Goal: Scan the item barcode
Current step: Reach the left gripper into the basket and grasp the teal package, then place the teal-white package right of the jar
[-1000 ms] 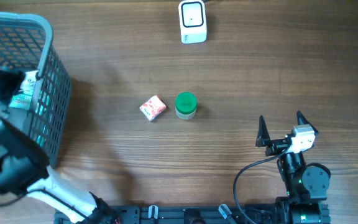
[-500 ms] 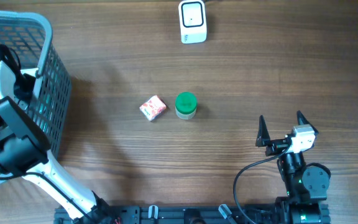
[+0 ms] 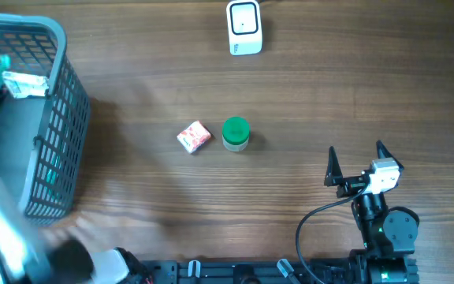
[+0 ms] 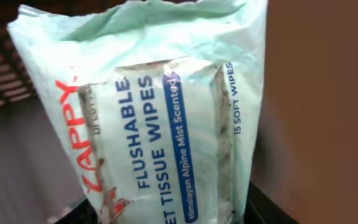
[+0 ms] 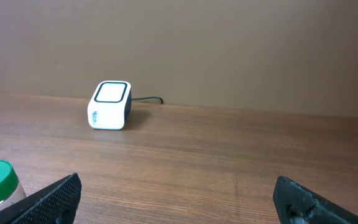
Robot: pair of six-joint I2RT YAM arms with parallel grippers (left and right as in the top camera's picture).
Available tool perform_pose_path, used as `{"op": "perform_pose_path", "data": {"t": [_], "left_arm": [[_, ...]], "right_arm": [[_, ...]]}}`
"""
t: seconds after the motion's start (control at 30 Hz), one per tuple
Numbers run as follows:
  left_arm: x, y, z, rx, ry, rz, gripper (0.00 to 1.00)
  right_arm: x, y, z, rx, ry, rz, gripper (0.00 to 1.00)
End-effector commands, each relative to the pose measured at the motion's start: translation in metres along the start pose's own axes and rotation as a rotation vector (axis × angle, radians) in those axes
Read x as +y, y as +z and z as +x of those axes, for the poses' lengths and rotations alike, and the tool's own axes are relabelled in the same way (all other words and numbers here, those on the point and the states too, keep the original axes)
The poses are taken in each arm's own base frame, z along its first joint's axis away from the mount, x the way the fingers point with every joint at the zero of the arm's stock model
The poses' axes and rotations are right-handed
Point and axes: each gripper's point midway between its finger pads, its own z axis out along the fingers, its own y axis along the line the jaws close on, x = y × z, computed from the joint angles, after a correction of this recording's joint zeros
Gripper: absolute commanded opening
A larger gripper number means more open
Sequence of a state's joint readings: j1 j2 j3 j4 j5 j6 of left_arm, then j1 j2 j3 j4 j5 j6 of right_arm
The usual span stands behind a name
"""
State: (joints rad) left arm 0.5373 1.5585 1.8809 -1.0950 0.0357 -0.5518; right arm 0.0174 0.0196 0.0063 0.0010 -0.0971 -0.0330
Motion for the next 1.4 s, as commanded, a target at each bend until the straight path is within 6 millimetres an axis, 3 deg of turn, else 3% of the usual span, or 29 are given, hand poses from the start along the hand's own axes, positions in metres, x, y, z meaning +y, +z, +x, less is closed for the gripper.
{"op": "perform_pose_path", "data": {"t": [0.0, 0.1, 0.17, 0.23, 0.37, 0.43, 0.53, 0.63, 0.7, 0.8, 0.87, 0.93, 1.0, 1.1, 1.13, 1.2, 1.23, 1.27, 1.37], "left_arm": [[-0.034, -0.079, 0.028, 0.017, 0.027, 0.202, 0.48], [-0.050, -0.098, 0.069, 0.111, 0.088, 0.246, 0.47], [-0.075, -0.099, 0.111, 0.213, 0.186, 0.296, 0.47], [-0.112, -0.091, 0.168, 0.331, 0.322, 0.372, 0.47], [-0.159, -0.070, 0.269, 0.500, 0.520, 0.449, 0.45], [-0.190, -0.061, 0.335, 0.575, 0.627, 0.504, 0.46], [-0.215, -0.048, 0.414, 0.646, 0.735, 0.551, 0.46], [-0.206, -0.028, 0.489, 0.738, 0.836, 0.507, 0.47], [-0.181, -0.012, 0.545, 0.820, 0.926, 0.426, 0.48], [-0.149, 0.002, 0.599, 0.889, 1.023, 0.346, 0.48], [-0.135, 0.005, 0.619, 0.912, 1.063, 0.316, 0.48], [-0.130, 0.005, 0.625, 0.894, 1.091, 0.299, 0.50], [-0.142, 0.000, 0.612, 0.815, 1.098, 0.316, 0.69], [-0.196, -0.031, 0.559, 0.683, 1.081, 0.474, 0.89], [-0.222, -0.048, 0.530, 0.625, 1.052, 0.551, 0.97], [-0.256, -0.075, 0.474, 0.516, 0.993, 0.650, 1.00], [-0.272, -0.091, 0.418, 0.400, 0.947, 0.682, 1.00], [-0.274, -0.097, 0.355, 0.261, 0.887, 0.642, 1.00], [-0.251, -0.098, 0.242, 0.033, 0.744, 0.507, 1.00]], "right_arm": [[0.004, 0.000, -0.002, -0.009, -0.020, -0.020, 1.00], [0.004, 0.000, -0.002, -0.009, -0.020, -0.020, 1.00], [0.004, 0.000, -0.002, -0.008, -0.020, -0.020, 1.00], [0.004, 0.000, -0.002, -0.008, -0.020, -0.020, 1.00], [0.004, 0.000, -0.002, -0.008, -0.020, -0.020, 1.00], [0.004, 0.000, -0.002, -0.008, -0.019, -0.020, 1.00], [0.004, 0.000, -0.002, -0.008, -0.020, -0.020, 1.00], [0.004, 0.000, -0.002, -0.008, -0.019, -0.020, 1.00], [0.004, 0.000, -0.002, -0.008, -0.020, -0.020, 1.00], [0.004, 0.000, -0.002, -0.009, -0.020, -0.020, 1.00], [0.004, 0.000, -0.002, -0.008, -0.019, -0.020, 1.00], [0.004, 0.000, -0.002, -0.008, -0.020, -0.020, 1.00], [0.004, 0.000, -0.002, -0.009, -0.019, -0.020, 1.00], [0.004, 0.000, -0.002, -0.009, -0.019, -0.020, 1.00], [0.004, 0.000, -0.002, -0.009, -0.020, -0.020, 1.00], [0.004, 0.000, -0.002, -0.008, -0.020, -0.020, 1.00], [0.004, 0.000, -0.002, -0.009, -0.019, -0.020, 1.00], [0.004, 0.000, -0.002, -0.008, -0.019, -0.020, 1.00], [0.004, 0.000, -0.002, -0.008, -0.020, -0.020, 1.00]]}}
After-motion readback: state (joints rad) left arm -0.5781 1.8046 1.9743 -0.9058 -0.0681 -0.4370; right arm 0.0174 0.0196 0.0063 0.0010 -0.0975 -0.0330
